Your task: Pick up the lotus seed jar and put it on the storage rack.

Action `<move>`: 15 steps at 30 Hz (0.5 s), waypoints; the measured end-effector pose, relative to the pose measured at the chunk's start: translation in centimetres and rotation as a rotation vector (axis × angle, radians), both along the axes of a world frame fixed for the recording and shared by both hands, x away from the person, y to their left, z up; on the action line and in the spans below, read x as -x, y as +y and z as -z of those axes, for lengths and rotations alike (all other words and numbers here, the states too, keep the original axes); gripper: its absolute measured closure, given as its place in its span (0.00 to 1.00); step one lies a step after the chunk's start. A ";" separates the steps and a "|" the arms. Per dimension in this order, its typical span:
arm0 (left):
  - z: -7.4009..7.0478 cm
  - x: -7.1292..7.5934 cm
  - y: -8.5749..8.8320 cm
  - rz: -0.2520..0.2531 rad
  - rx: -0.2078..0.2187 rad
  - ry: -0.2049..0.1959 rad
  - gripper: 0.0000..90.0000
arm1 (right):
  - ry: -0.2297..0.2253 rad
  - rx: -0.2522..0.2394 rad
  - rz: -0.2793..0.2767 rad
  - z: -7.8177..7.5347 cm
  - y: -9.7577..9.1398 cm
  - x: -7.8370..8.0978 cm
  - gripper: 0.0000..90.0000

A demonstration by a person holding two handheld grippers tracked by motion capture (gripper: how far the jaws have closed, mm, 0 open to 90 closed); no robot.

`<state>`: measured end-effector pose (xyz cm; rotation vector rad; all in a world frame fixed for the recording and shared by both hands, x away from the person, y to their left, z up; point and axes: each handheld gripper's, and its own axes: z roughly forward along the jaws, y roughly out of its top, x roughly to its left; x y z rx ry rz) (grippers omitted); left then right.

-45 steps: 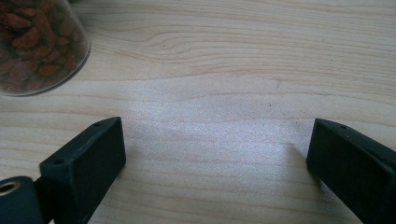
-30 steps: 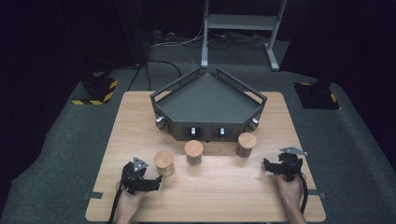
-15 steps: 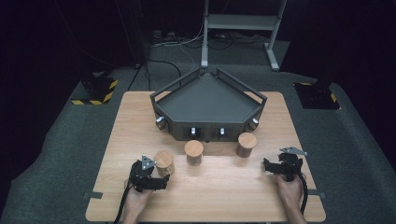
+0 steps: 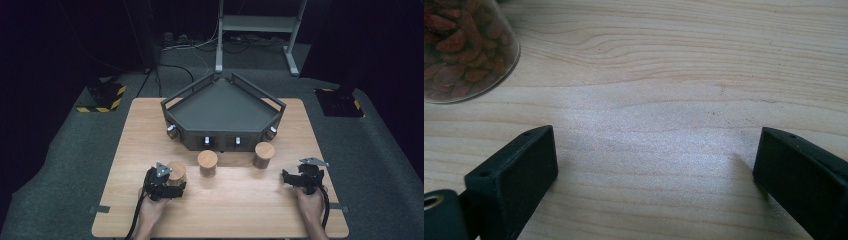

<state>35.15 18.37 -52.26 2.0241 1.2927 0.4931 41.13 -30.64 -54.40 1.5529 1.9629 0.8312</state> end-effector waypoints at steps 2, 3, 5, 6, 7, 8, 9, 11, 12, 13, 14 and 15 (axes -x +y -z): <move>0.0 -0.1 -0.2 -0.002 -0.001 -0.002 0.09 | 0.000 0.000 0.000 0.0 0.0 0.0 0.04; 0.0 -0.2 -0.3 -0.004 -0.002 -0.002 0.09 | 0.000 0.000 0.000 0.0 0.0 0.0 0.04; 0.1 -0.4 -0.5 -0.007 0.005 -0.001 0.10 | 0.000 0.000 0.000 0.0 0.0 0.0 0.04; 0.1 -0.5 -0.6 -0.009 0.007 -0.002 0.10 | 0.000 0.000 0.000 0.0 0.0 0.0 0.04; 0.1 -0.5 -0.7 -0.014 0.008 -0.002 0.11 | 0.000 0.000 0.000 0.0 0.0 0.0 0.04; 0.1 -0.5 -0.7 -0.014 0.008 -0.002 0.12 | 0.000 0.000 0.000 0.0 0.0 0.0 0.04; 0.2 -0.7 -0.8 -0.016 0.011 0.002 0.13 | 0.000 0.000 0.000 0.0 0.0 0.0 0.04; 0.2 -0.8 -1.0 -0.018 0.007 0.001 0.14 | 0.000 0.000 0.000 0.0 0.0 0.0 0.04; 0.2 -0.9 -1.1 -0.022 0.005 -0.003 0.14 | 0.000 0.000 0.000 0.0 0.0 0.0 0.04; 0.2 -0.9 -1.1 -0.022 0.005 -0.003 0.15 | 0.000 0.000 0.000 0.0 0.0 0.0 0.04; 0.2 -1.0 -1.3 -0.030 0.012 -0.006 0.15 | 0.000 0.000 0.000 0.0 0.0 0.0 0.04; 0.2 -1.0 -1.3 -0.030 0.012 -0.006 0.15 | 0.000 0.000 0.000 0.0 0.0 0.0 0.04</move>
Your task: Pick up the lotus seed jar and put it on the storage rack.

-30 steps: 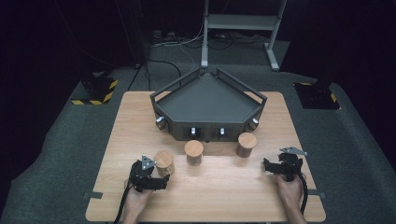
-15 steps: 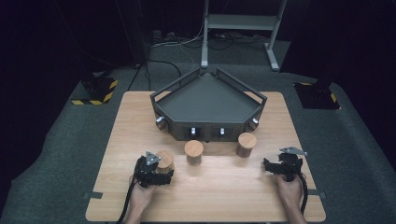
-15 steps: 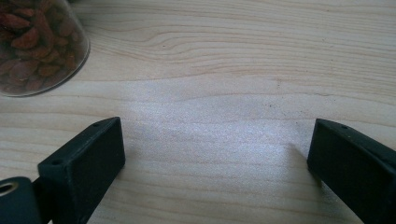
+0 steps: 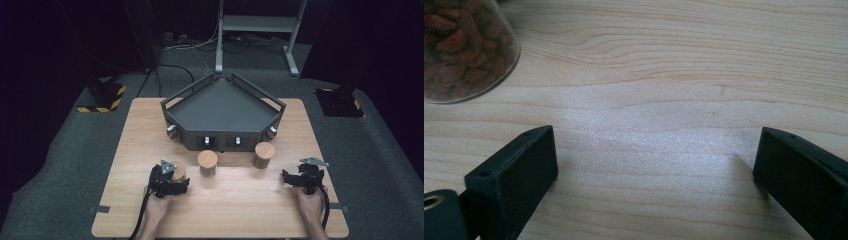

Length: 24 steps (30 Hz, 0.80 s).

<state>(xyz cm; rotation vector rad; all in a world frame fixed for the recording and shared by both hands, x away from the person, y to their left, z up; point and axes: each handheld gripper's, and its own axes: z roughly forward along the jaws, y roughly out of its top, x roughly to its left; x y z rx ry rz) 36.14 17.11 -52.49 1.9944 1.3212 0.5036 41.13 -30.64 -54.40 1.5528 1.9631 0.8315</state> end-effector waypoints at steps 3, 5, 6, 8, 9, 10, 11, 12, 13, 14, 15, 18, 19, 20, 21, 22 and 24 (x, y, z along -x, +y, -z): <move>0.1 -0.2 -0.4 -0.012 0.006 -0.004 0.17 | 0.000 0.000 0.000 0.0 0.0 0.0 0.04; 0.2 -0.3 -0.5 -0.017 0.006 -0.005 0.18 | 0.000 0.000 0.000 0.0 0.0 0.0 0.04; 0.2 -0.3 -0.5 -0.017 0.006 -0.005 0.18 | 0.000 0.000 0.000 0.0 0.0 0.0 0.04; 0.2 -0.3 -0.7 -0.021 0.004 -0.009 0.19 | 0.000 0.000 0.000 0.0 0.0 0.0 0.04; 0.2 -0.3 -0.7 -0.028 0.002 -0.014 0.20 | 0.000 0.000 0.000 0.0 0.0 0.0 0.04; 0.2 -0.3 -0.7 -0.032 0.001 -0.017 0.21 | 0.000 0.000 0.000 0.0 0.0 0.0 0.04; 0.2 -0.3 -0.7 -0.036 -0.001 -0.020 0.23 | 0.000 0.000 0.000 0.0 0.0 0.0 0.04; 0.2 -0.3 -0.6 -0.041 -0.002 -0.021 0.25 | 0.000 0.000 0.000 0.0 0.0 0.0 0.04; 0.2 -0.3 -0.6 -0.041 -0.002 -0.021 0.26 | 0.000 0.000 0.000 0.0 0.0 0.0 0.04; 0.2 -0.2 -0.6 -0.042 -0.004 -0.025 0.27 | 0.000 0.000 0.000 0.0 0.0 0.0 0.04; 0.2 -0.2 -0.6 -0.042 -0.007 -0.026 0.27 | 0.000 0.000 0.000 0.0 0.0 0.0 0.04; 0.2 -0.2 -0.7 -0.045 -0.013 -0.032 0.27 | 0.000 0.000 0.000 0.0 0.0 0.0 0.04; 0.2 -0.2 -0.7 -0.045 -0.013 -0.032 0.28 | 0.000 0.000 0.000 0.0 0.0 0.0 0.04; 0.2 -0.1 -0.7 -0.045 -0.016 -0.036 0.28 | 0.000 0.000 0.000 0.0 0.0 0.0 0.04; 0.2 -0.1 -0.7 -0.046 -0.018 -0.037 0.28 | 0.000 0.000 0.000 0.0 0.0 0.0 0.04; 0.2 -0.1 -0.7 -0.046 -0.018 -0.037 0.28 | 0.000 0.000 0.000 0.0 0.0 0.0 0.04; 0.2 -0.1 -0.7 -0.052 -0.018 -0.039 0.28 | 0.000 0.000 0.000 0.0 0.0 0.0 0.04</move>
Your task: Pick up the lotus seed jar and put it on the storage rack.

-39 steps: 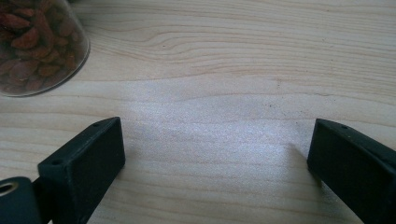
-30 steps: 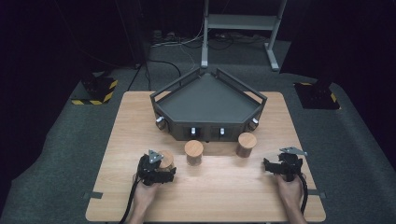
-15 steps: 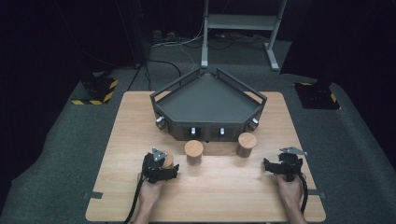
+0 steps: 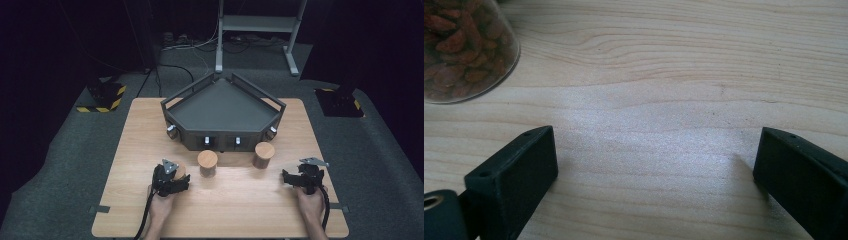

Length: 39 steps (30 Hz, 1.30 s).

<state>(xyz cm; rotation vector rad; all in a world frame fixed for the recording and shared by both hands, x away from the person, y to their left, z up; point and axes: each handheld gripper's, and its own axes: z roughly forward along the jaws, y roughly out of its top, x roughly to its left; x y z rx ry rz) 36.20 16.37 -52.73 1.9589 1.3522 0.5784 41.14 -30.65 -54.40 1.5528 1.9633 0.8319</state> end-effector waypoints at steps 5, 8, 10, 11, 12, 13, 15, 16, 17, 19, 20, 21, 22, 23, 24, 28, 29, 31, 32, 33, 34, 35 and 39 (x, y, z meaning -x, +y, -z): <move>-0.1 0.1 0.0 -0.003 -0.005 0.009 0.28 | 0.000 0.000 0.000 0.0 0.0 0.0 0.04; -0.3 0.2 0.1 -0.006 -0.006 0.015 0.28 | 0.000 0.000 0.000 0.0 0.0 0.0 0.04; -0.4 0.2 0.3 -0.011 0.000 0.013 0.28 | 0.000 0.000 0.000 0.0 0.0 0.0 0.04; -0.5 0.3 0.4 -0.013 0.004 0.012 0.28 | 0.000 0.000 0.000 0.0 0.0 0.0 0.04; -0.6 0.3 0.5 -0.014 0.007 0.013 0.28 | 0.000 0.000 0.000 0.0 0.0 0.0 0.04; -0.8 0.3 0.6 -0.017 0.011 0.013 0.28 | 0.000 0.000 0.000 0.0 0.0 0.0 0.04; -0.9 0.3 0.7 -0.017 0.012 0.016 0.28 | 0.000 0.000 0.000 0.0 0.0 0.0 0.04; -1.0 0.3 0.8 -0.018 0.013 0.017 0.28 | 0.000 0.000 0.000 0.0 0.0 0.0 0.04; -1.2 0.3 0.8 -0.017 0.008 0.020 0.28 | 0.000 0.000 0.000 0.0 0.0 0.0 0.04; -1.4 0.2 0.8 -0.016 0.006 0.021 0.28 | 0.000 0.000 0.000 0.0 0.0 0.0 0.04; -1.4 0.2 0.8 -0.016 0.006 0.021 0.28 | 0.000 0.000 -0.001 0.0 0.0 0.0 0.04; -1.6 0.2 0.9 -0.013 0.005 0.022 0.28 | 0.000 0.000 -0.001 0.0 0.0 0.0 0.04; -1.7 0.2 0.9 -0.012 0.006 0.022 0.28 | 0.000 0.000 -0.001 0.0 0.0 0.0 0.04; -1.7 0.2 0.9 -0.012 0.006 0.022 0.28 | 0.000 0.000 -0.001 0.0 0.0 0.0 0.04; -2.0 0.1 0.9 -0.010 0.005 0.024 0.28 | 0.000 0.000 -0.001 0.0 0.0 0.0 0.04; -2.5 0.1 1.0 -0.014 -0.008 0.027 0.28 | 0.000 0.000 -0.001 0.0 0.0 0.0 0.04; -2.5 0.1 1.0 -0.014 -0.008 0.027 0.28 | 0.000 0.000 -0.001 0.0 0.0 0.0 0.04; -3.0 0.2 1.1 -0.025 0.001 0.021 0.28 | 0.000 0.000 -0.001 0.0 0.0 0.0 0.04; -3.0 0.2 1.1 -0.025 0.001 0.021 0.28 | 0.000 0.000 -0.001 0.0 0.0 0.0 0.04; -3.2 0.2 1.2 -0.028 0.009 0.018 0.28 | 0.000 0.000 -0.001 0.0 0.0 0.0 0.04; -3.4 0.2 1.3 -0.029 0.012 0.017 0.28 | 0.000 0.000 -0.001 0.0 0.0 0.0 0.04; -3.5 0.2 1.4 -0.031 0.014 0.019 0.28 | 0.000 0.000 -0.001 0.0 0.0 0.0 0.04; -4.0 0.1 1.5 -0.026 0.013 0.022 0.28 | 0.000 0.000 -0.001 0.0 0.0 0.0 0.04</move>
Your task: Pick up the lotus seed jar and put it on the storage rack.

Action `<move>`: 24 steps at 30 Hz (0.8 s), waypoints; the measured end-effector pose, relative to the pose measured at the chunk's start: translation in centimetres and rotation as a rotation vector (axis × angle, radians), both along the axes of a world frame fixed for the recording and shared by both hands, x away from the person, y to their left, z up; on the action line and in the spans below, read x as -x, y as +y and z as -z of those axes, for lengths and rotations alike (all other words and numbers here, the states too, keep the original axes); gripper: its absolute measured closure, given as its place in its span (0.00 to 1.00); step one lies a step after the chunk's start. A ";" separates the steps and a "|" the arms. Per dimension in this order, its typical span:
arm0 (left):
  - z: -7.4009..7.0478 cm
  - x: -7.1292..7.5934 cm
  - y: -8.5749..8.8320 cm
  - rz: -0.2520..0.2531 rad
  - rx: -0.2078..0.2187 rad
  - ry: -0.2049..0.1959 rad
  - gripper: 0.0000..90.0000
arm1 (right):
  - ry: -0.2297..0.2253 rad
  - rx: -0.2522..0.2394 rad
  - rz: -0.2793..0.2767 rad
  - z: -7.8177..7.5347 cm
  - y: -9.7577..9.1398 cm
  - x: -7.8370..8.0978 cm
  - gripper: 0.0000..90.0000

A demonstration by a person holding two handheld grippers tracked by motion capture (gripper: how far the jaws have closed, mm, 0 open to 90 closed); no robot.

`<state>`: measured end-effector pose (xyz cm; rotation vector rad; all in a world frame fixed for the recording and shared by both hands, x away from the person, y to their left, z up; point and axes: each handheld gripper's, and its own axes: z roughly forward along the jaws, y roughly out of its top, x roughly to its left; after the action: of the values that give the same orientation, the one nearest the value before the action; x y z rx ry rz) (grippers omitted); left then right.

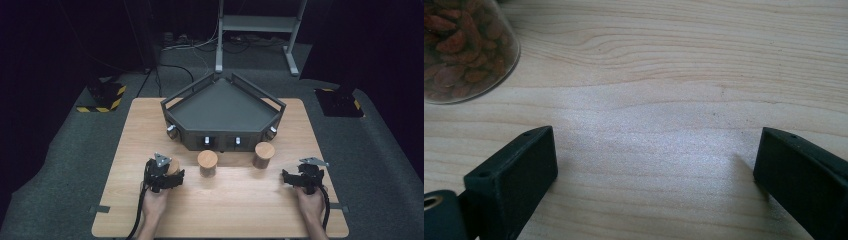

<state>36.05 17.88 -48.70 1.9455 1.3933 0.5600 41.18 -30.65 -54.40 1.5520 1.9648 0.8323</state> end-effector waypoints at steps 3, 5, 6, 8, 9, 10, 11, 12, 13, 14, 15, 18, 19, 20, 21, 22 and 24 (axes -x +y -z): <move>-0.5 0.0 0.1 0.007 -0.001 -0.002 0.28 | 0.000 0.000 0.000 0.0 0.0 0.0 0.04; -0.7 0.0 0.0 0.017 -0.008 -0.001 0.28 | 0.000 0.000 0.000 0.0 0.0 0.0 0.04; -0.7 0.0 0.0 0.017 -0.008 -0.001 0.28 | 0.000 0.000 0.000 0.0 0.0 0.0 0.04; -1.0 0.0 0.1 0.026 -0.018 0.002 0.28 | 0.000 0.000 0.000 0.0 0.0 0.0 0.04; -1.0 0.1 0.2 0.027 -0.018 0.005 0.28 | 0.000 0.000 0.000 0.0 0.0 0.0 0.04; -1.1 0.1 0.2 0.029 -0.015 0.007 0.28 | 0.000 0.000 0.000 0.0 0.0 0.0 0.04; -1.3 0.0 0.3 0.031 -0.012 0.008 0.28 | 0.000 0.000 0.000 0.0 0.0 0.0 0.04; -1.3 0.0 0.3 0.031 -0.012 0.008 0.28 | 0.000 0.000 0.000 0.0 0.0 0.0 0.04; -1.5 0.0 0.4 0.035 -0.012 0.010 0.28 | 0.001 -0.001 0.001 0.0 0.0 0.0 0.04; -1.7 -0.1 0.4 0.036 -0.011 0.010 0.28 | 0.002 -0.002 0.002 0.0 0.0 0.0 0.04; -1.9 -0.2 0.5 0.037 -0.011 0.009 0.28 | 0.002 -0.002 0.002 0.0 0.0 0.0 0.04; -2.6 -0.5 0.5 0.043 0.002 0.007 0.28 | 0.002 -0.002 0.002 0.0 0.0 0.0 0.04; -2.8 -0.5 0.4 0.047 0.001 0.006 0.28 | 0.002 -0.002 0.002 0.0 0.0 0.0 0.04; -3.0 -0.7 0.4 0.051 0.002 0.005 0.28 | 0.002 -0.002 0.002 0.0 0.0 0.0 0.04; -3.0 -0.7 0.4 0.051 0.002 0.005 0.28 | 0.002 -0.002 0.002 0.0 0.0 0.0 0.04; -3.3 -0.9 0.2 0.059 -0.002 0.009 0.28 | 0.001 0.000 0.001 0.0 0.0 0.0 0.04; -3.6 -1.2 0.1 0.062 -0.004 0.010 0.28 | 0.002 -0.002 0.002 0.0 0.0 0.0 0.04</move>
<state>37.26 17.95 -45.12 1.9902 1.3337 0.5253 41.20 -30.62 -54.40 1.5561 1.9636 0.8323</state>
